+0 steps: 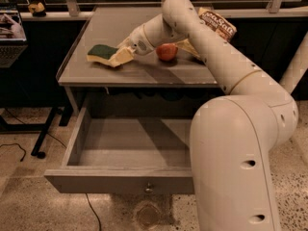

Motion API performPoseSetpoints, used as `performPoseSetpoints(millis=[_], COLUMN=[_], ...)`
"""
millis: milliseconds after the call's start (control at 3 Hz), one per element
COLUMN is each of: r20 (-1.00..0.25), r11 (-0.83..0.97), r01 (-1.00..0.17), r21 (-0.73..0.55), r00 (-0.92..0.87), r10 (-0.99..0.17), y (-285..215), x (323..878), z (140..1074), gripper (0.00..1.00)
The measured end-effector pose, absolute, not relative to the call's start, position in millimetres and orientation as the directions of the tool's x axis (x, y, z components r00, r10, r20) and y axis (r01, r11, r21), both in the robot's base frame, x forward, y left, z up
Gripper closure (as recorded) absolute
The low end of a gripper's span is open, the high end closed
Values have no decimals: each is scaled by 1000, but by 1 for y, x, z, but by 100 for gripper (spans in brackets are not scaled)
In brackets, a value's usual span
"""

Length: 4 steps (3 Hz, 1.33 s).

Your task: Place sponge into top drawer

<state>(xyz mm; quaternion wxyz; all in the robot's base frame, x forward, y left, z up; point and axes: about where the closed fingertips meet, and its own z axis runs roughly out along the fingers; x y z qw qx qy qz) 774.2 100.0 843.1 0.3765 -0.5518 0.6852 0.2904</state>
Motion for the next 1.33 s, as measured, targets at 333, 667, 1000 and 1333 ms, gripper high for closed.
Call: performPoseSetpoints(millis=[333,667,1000,1333], r20=[-851,-862,-876,-876], r11=[219,250,278,278], r01=[-975,-967,-960,-960], r21=[-26,-40,-27,-27], r00=[-94,-94,-112,-112], r10=[-516,-499,-469,-469], y=[85,67,49,49], x=[751,711,639,639], z=[863,882,876,876], gripper=[100,100,100,100])
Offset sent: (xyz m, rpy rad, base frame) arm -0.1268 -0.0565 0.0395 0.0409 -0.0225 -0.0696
